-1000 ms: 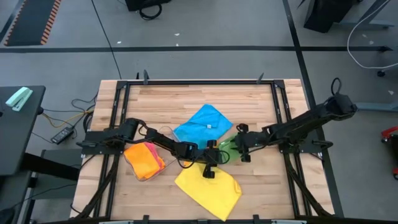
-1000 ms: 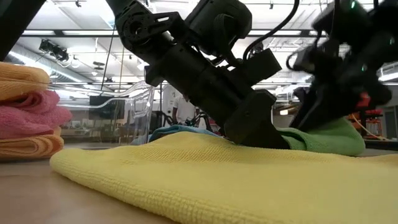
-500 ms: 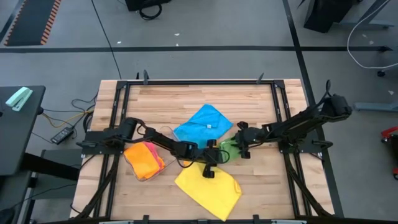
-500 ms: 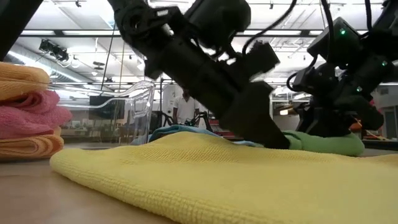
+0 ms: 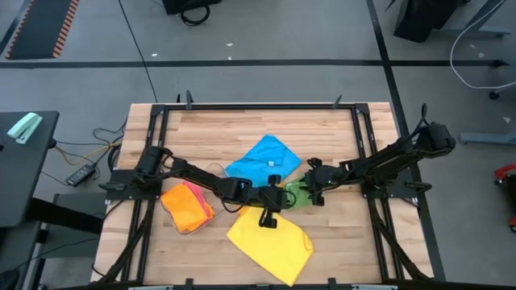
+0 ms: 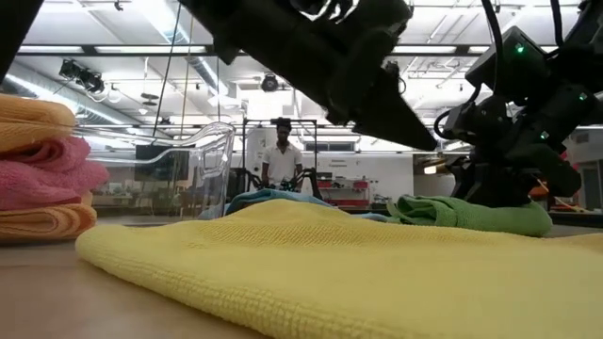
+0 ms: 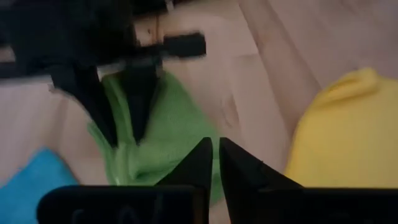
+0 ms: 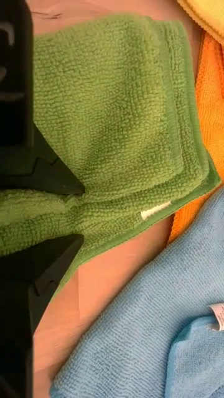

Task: Fold microfiber towels
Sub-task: Put the folded green microfiber cloth into the transparent bin

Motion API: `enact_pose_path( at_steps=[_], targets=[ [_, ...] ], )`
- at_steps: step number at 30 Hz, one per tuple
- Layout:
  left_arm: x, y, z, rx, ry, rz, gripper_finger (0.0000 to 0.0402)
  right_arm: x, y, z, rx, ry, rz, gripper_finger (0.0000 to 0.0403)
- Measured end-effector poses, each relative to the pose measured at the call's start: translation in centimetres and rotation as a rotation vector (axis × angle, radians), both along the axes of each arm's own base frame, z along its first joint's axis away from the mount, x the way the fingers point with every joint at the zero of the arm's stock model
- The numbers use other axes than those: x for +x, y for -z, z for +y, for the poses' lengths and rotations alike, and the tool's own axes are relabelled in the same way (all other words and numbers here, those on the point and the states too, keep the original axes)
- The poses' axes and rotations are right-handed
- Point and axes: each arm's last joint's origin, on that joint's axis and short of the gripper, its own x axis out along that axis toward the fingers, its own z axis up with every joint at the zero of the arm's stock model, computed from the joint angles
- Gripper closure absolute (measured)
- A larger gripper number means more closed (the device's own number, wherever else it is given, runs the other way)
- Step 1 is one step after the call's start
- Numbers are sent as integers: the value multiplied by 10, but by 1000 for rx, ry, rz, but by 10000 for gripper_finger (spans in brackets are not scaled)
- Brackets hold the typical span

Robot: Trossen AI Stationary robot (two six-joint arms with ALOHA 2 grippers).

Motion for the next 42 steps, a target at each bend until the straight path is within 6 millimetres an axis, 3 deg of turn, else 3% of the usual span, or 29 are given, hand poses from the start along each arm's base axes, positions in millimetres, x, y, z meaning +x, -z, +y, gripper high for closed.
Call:
enact_pose_path(
  at_steps=[3,11,14,20,25,29,35,42],
  targets=[
    [2,7,-5,68,25,-10,336,0,0,0,5,5,-2,279],
    [1,27,-16,360,116,41,197,1,0,0,6,4,-13,279],
    [1,26,-16,390,133,47,166,1,0,0,6,4,-15,279],
    [16,18,-12,386,131,158,169,1,-1,0,7,4,-20,279],
    [27,17,-19,521,200,228,176,1,0,0,12,10,-18,279],
    [26,23,-20,687,203,274,152,1,0,0,14,13,-16,279],
    [21,26,-22,853,348,361,101,1,0,0,12,10,-16,279],
    [25,34,-14,861,360,364,107,1,-1,0,12,10,-19,279]
  ],
)
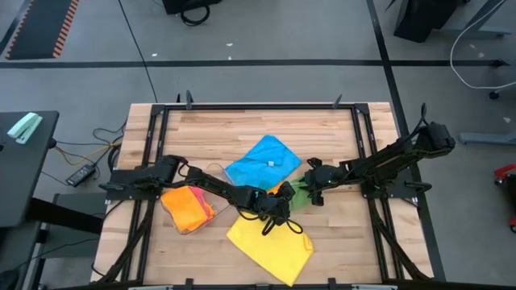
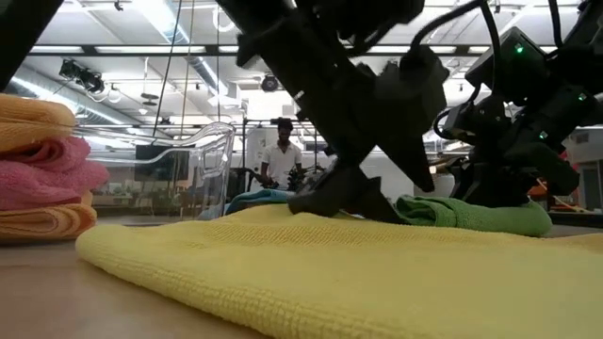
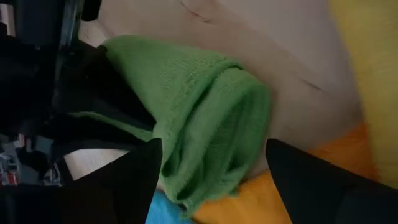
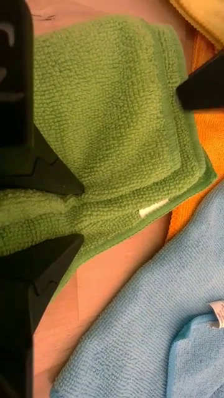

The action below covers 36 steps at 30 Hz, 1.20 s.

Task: Fold microfiber towels
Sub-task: Put the folded green microfiber cloth into the transparent bin

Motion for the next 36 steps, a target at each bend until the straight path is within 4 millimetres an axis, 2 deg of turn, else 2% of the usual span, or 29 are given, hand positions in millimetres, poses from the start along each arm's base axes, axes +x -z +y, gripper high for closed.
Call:
enact_pose_path(
  at_steps=[5,23,27,36],
  targets=[
    [3,9,3,18,13,15,115,0,0,0,2,1,-1,279],
    [13,8,33,-133,7,3,124,0,0,0,2,2,-2,279],
    [14,9,39,-157,13,14,160,0,0,0,3,2,-3,279],
    [17,11,47,-196,37,8,284,1,-1,1,24,-14,-6,279]
  ],
)
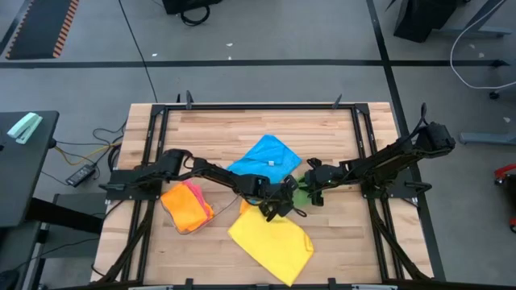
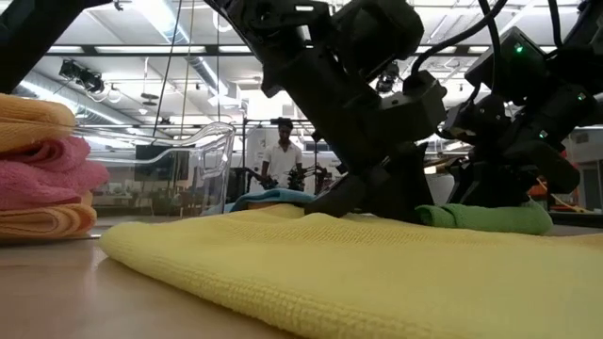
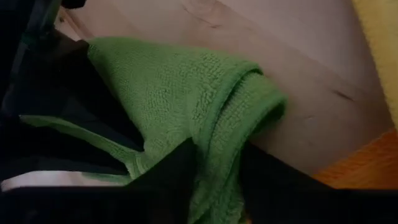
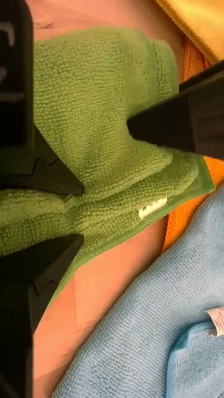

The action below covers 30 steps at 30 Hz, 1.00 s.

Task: Fold microfiber towels
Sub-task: Put the folded green microfiber cloth into the transparent bin

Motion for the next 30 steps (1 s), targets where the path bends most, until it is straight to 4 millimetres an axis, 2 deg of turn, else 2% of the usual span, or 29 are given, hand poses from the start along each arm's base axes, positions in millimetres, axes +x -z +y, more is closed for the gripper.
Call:
enact_pose_path(
  at_steps=[6,10,16,21,25,30],
  targets=[
    [2,0,8,-20,-53,-15,382,0,0,0,10,0,4,279],
    [1,-3,9,-70,-107,-26,377,3,-9,1,9,-4,67,279],
    [-3,-21,7,-118,-147,-33,383,3,-37,1,15,29,153,279],
    [-4,-34,5,-158,-192,46,380,-3,-61,10,-51,7,51,279],
    [-5,-37,4,-229,-234,62,369,-8,-77,20,-112,-54,-64,277],
    [-7,-40,5,-317,-327,61,382,-12,-76,37,-95,-142,-54,239]
  ],
)
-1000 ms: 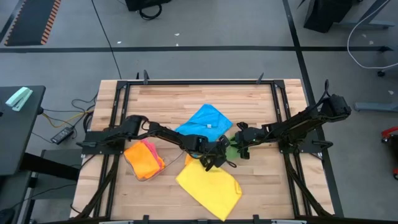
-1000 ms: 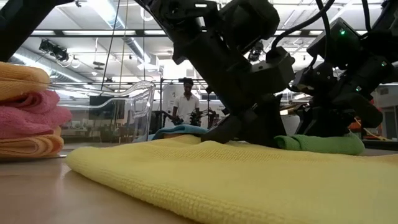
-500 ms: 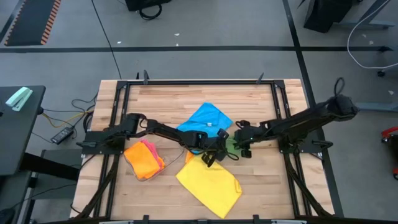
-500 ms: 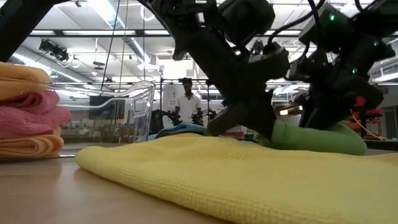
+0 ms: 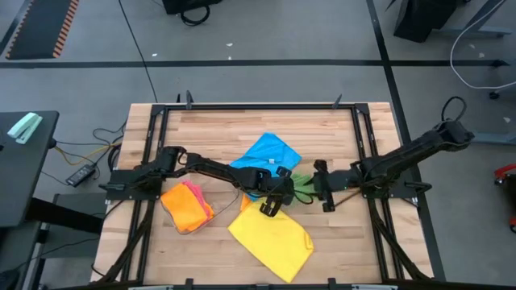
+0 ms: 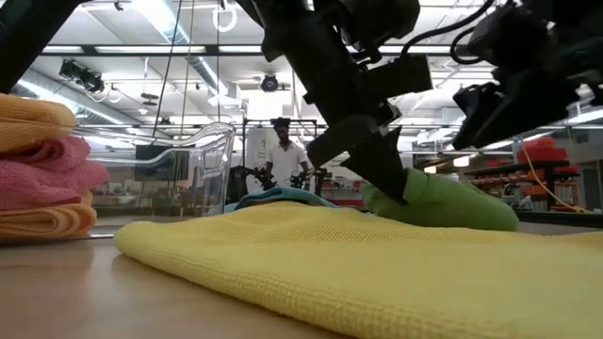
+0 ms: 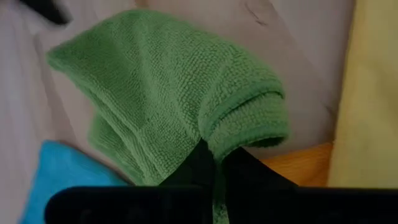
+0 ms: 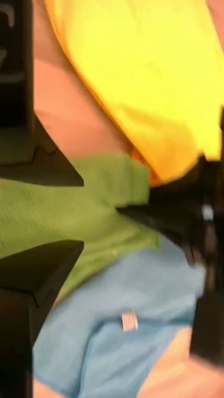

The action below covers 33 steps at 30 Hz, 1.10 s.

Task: Fold microfiber towels
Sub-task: Put the folded green microfiber cloth into the transparent bin

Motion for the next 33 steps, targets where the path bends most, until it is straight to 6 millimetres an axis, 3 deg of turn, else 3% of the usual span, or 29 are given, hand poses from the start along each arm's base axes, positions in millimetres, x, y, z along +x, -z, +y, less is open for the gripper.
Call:
enact_pose_path(
  at_steps=[9,15,24,29,33],
  targets=[
    [-2,0,1,-111,-146,7,363,6,21,30,-152,84,-22,154],
    [-2,0,5,-190,-216,2,379,16,41,44,-261,72,-36,153],
    [-3,-11,5,-236,-254,-29,369,31,66,55,-369,71,-6,155],
    [-4,-20,3,-268,-223,-42,378,36,72,51,-485,141,1,156],
    [-5,-19,1,-280,-208,-22,364,37,74,43,-508,154,37,156]
  ],
)
